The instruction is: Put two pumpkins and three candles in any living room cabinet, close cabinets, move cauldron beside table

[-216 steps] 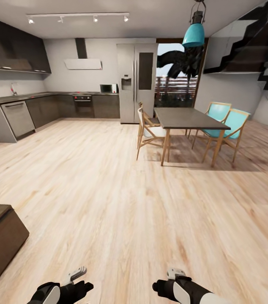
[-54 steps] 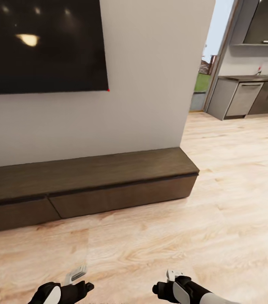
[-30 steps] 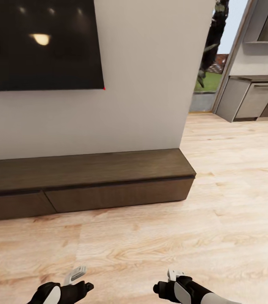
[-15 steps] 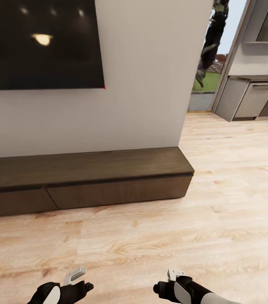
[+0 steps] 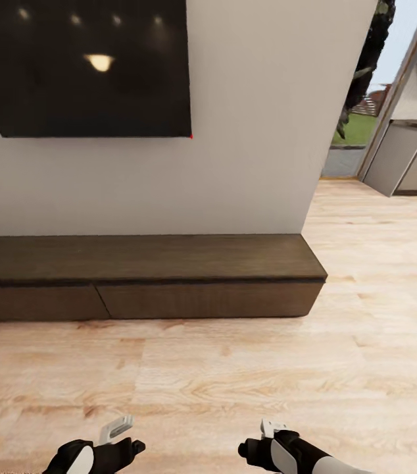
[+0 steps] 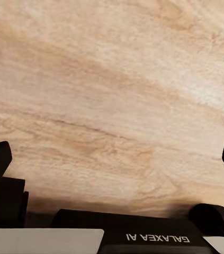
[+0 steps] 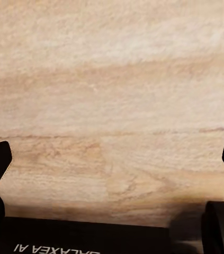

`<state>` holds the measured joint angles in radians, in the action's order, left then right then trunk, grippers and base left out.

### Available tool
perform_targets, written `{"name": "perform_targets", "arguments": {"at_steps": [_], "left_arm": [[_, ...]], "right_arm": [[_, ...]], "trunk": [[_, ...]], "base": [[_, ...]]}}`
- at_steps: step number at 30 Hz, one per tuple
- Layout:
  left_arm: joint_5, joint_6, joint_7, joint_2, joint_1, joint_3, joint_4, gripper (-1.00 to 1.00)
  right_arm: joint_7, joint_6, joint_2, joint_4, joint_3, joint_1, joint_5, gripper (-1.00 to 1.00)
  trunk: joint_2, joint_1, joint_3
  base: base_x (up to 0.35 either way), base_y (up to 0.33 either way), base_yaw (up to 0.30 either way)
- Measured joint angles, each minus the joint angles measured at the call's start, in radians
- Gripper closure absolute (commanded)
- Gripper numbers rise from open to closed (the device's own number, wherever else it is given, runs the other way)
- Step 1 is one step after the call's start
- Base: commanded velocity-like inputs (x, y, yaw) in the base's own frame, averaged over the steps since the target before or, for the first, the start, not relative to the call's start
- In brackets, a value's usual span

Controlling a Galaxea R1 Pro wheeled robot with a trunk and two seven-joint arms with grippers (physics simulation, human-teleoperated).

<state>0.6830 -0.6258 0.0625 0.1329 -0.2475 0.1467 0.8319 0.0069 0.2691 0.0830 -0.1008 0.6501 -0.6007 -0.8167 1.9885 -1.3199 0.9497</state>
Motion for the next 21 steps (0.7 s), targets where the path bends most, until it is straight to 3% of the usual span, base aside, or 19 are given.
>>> {"name": "perform_targets", "arguments": {"at_steps": [4, 6, 9, 11, 13, 16, 17, 21], "left_arm": [[0.009, -0.002, -0.009, 0.006, 0.0, -0.001, 0.004, -1.0], [0.013, -0.008, -0.015, 0.008, 0.0, -0.001, 0.022, -1.0], [0.02, -0.046, -0.017, 0.026, -0.002, -0.01, 0.123, -1.0], [0.046, -0.149, -0.019, 0.048, -0.002, -0.033, 0.236, -1.0], [0.102, -0.277, -0.018, 0.063, -0.003, -0.089, 0.356, -1.0], [0.236, -0.351, -0.017, 0.085, -0.004, -0.174, 0.504, -1.0], [0.251, -0.355, -0.017, 0.089, -0.004, -0.179, 0.513, -1.0], [0.419, -0.368, -0.017, 0.116, -0.005, -0.189, 0.544, -1.0]], "right_arm": [[0.004, -0.125, -0.001, 0.0, -0.004, 0.0, -0.003, -1.0], [0.038, -0.179, -0.002, 0.0, -0.027, 0.0, -0.028, -1.0], [0.188, -0.208, -0.014, -0.001, -0.096, 0.0, -0.101, -1.0], [0.308, -0.214, -0.057, 0.0, -0.14, 0.0, -0.153, -1.0], [0.409, -0.219, -0.107, 0.001, -0.189, 0.0, -0.223, -1.0], [0.535, -0.236, -0.144, 0.001, -0.272, 0.0, -0.35, -1.0], [0.542, -0.242, -0.145, 0.001, -0.276, 0.0, -0.358, -1.0], [0.573, -0.331, -0.15, 0.0, -0.292, 0.0, -0.394, -1.0]], "trunk": [[0.0, 0.0, 0.0], [0.0, 0.0, 0.0], [0.0, 0.0, 0.0], [0.0, 0.0, 0.0], [0.0, 0.0, 0.0], [0.0, 0.0, 0.0], [0.0, 0.0, 0.0], [0.0, 0.0, 0.0]], "base": [[0.062, 0.0, 0.282], [0.013, 0.0, 0.282], [0.004, 0.0, 0.282], [0.001, 0.0, 0.275], [0.001, 0.0, 0.161], [0.0, 0.0, 0.041], [0.0, 0.0, 0.013], [0.0, 0.0, 0.005]]}}
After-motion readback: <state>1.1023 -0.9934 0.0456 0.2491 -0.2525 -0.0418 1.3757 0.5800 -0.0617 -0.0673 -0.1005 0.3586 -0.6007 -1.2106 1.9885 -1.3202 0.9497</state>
